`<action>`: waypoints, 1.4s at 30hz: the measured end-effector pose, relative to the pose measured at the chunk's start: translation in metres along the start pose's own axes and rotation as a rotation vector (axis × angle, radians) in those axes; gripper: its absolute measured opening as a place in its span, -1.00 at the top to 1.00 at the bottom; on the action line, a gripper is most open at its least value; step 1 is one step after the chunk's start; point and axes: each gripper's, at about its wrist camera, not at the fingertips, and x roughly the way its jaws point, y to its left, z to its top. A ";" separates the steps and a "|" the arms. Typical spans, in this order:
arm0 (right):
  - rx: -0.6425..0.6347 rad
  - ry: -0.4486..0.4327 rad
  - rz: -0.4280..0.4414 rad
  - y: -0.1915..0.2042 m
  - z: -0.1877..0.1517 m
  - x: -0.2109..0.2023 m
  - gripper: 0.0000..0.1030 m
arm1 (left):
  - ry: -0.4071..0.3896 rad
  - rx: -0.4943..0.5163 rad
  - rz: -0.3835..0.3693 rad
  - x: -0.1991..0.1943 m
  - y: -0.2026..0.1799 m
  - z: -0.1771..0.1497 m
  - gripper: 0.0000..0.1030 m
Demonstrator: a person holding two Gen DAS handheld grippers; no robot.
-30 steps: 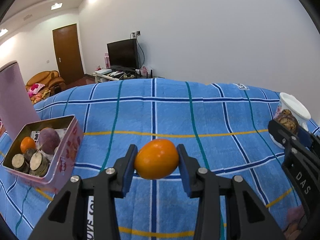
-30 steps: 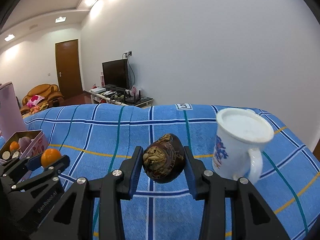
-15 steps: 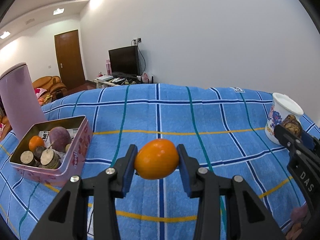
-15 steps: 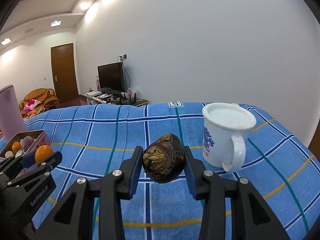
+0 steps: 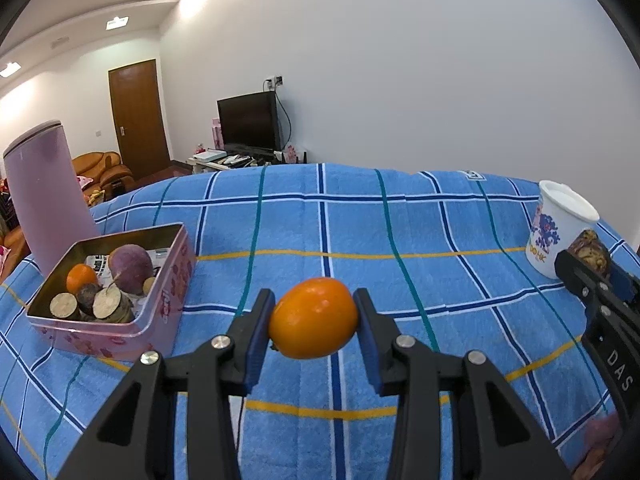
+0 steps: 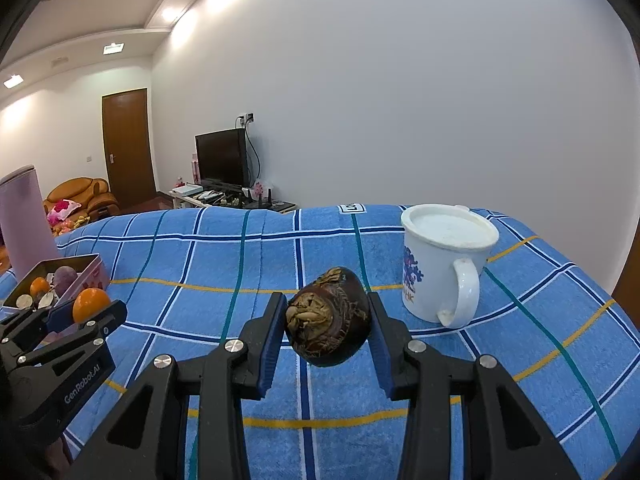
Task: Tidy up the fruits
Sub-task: 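Lift the orange with the left tool while the right tool lifts the brown nut, then carry the orange with the left tool while the right tool carries the brown nut over the tin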
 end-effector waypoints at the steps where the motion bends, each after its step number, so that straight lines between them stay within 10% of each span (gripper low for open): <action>1: -0.001 -0.001 0.000 0.001 -0.001 -0.001 0.19 | 0.000 0.001 0.000 -0.001 0.000 -0.001 0.18; 42: -0.065 0.069 0.141 0.087 -0.016 -0.017 0.18 | 0.007 -0.028 0.046 -0.016 0.064 -0.012 0.18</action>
